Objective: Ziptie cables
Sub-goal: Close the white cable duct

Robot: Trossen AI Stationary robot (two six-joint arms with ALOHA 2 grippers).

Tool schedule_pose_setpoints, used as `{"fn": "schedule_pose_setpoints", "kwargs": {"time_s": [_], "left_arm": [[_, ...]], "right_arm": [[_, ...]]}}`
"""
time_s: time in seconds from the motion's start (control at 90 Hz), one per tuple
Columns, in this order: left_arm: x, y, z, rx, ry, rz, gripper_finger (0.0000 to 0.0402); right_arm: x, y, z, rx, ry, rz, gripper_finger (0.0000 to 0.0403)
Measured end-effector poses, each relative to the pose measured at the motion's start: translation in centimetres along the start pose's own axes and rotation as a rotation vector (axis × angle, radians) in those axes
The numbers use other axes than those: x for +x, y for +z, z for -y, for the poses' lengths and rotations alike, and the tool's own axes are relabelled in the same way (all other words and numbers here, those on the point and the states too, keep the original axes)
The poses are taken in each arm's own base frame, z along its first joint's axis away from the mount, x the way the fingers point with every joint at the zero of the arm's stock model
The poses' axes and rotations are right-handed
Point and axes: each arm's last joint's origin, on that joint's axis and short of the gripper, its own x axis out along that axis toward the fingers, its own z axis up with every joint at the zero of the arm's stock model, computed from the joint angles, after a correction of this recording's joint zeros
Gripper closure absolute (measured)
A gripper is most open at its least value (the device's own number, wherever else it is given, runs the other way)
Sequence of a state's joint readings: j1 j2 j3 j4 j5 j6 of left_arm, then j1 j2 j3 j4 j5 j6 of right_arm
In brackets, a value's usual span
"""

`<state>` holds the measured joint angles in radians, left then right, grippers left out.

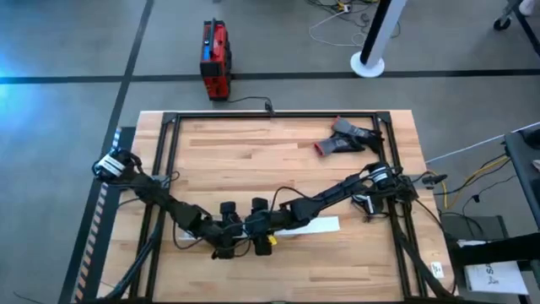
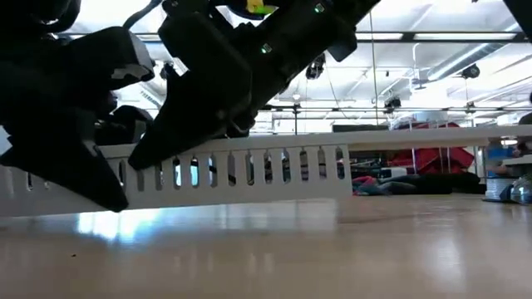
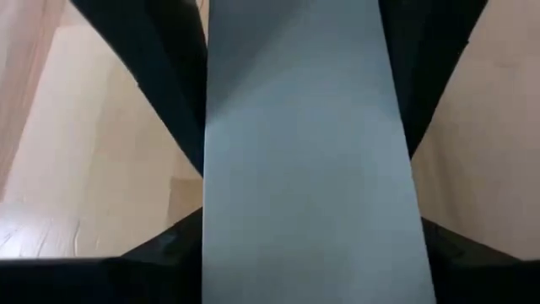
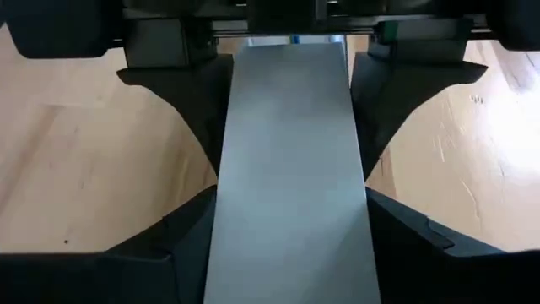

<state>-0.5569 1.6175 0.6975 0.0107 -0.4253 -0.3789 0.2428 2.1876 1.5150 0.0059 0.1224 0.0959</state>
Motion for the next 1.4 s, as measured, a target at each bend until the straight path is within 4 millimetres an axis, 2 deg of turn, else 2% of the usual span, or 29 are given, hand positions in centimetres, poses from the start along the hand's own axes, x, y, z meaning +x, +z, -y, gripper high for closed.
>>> {"fn": "schedule_pose_setpoints", "kwargs": {"time_s": [0.156,0.344,0.611,0.722,0.878,1.033,1.222,1.4], "left_arm": [[-0.1,0.2,-0.1,0.018,-0.001,0.005,0.0180],[-1.5,1.0,-0.5,0.000,-0.009,0.030,0.0131],[-5.3,2.0,-1.5,-0.080,-0.118,0.012,0.0069],[-7.5,1.9,-1.8,-0.140,-0.147,-0.007,0.0063],[-9.0,0.5,-0.9,-0.143,-0.141,-0.010,0.0068],[-9.0,-0.4,-0.3,-0.141,-0.107,-0.008,0.0070],[-8.5,-1.7,-0.7,-0.121,-0.071,-0.052,0.0070],[-7.8,-3.8,-1.4,-0.107,-0.056,-0.111,0.0070]], "right_arm": [[0.0,0.0,0.0,-0.008,-0.001,-0.004,0.0163],[-0.3,0.5,0.1,0.003,-0.016,0.011,0.0142],[-1.5,1.6,0.1,0.012,-0.020,0.047,0.0134],[-1.9,1.5,-0.2,0.004,-0.017,0.027,0.0144],[-2.4,1.6,-0.4,0.003,-0.012,0.002,0.0155],[-1.3,0.5,-0.4,0.010,-0.016,-0.037,0.0147],[-0.9,0.6,-0.5,0.017,-0.011,0.001,0.0102],[-0.9,0.7,-0.5,0.032,-0.010,0.015,0.0067]]}}
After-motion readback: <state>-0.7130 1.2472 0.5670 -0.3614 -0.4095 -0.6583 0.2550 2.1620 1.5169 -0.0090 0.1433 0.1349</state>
